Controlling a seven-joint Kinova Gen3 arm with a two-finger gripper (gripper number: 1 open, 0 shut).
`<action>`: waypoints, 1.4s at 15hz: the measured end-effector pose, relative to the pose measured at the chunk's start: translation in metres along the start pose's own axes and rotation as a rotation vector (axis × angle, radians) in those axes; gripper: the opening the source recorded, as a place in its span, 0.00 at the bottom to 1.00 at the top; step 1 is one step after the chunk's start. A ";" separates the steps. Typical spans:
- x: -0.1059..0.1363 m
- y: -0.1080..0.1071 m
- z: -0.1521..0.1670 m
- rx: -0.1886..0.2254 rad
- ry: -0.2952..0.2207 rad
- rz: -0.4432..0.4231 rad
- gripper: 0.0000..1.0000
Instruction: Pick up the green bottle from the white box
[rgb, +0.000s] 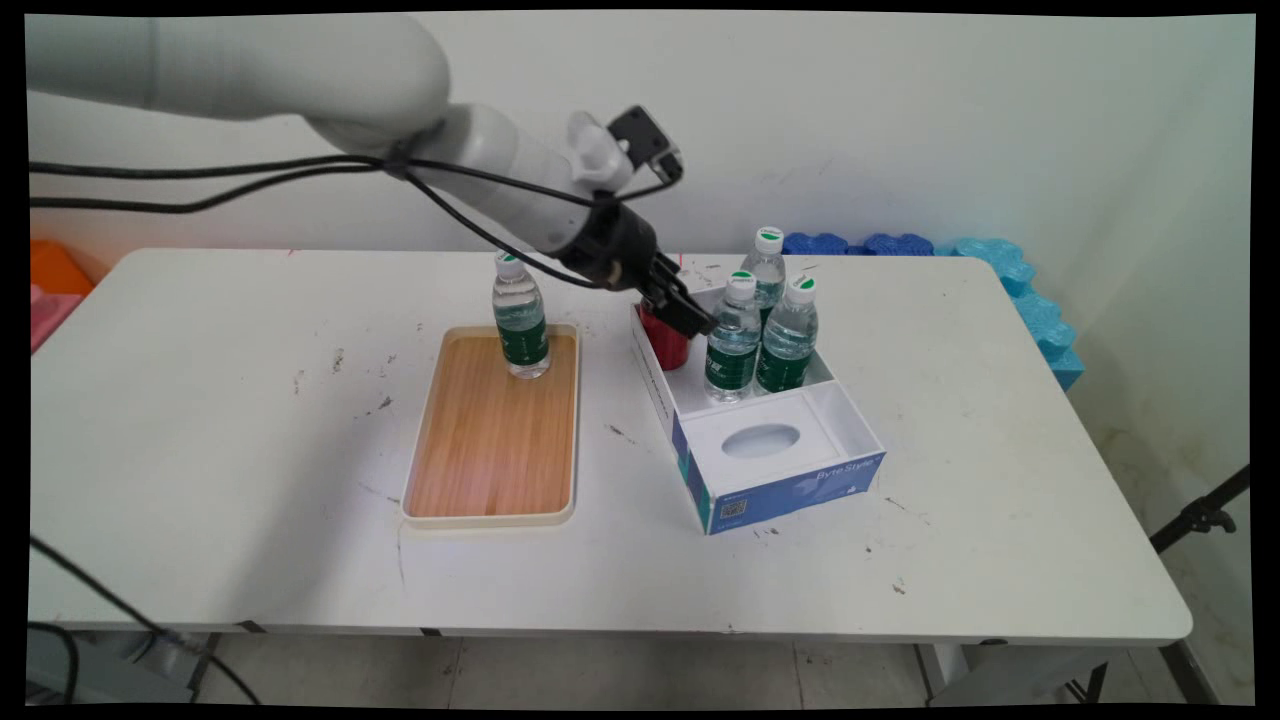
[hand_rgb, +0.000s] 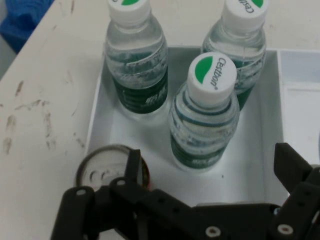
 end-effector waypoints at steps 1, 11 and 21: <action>0.001 0.000 0.009 -0.004 -0.002 0.006 1.00; 0.005 0.000 0.055 -0.032 -0.009 0.042 1.00; 0.004 0.000 0.083 -0.061 -0.007 0.065 1.00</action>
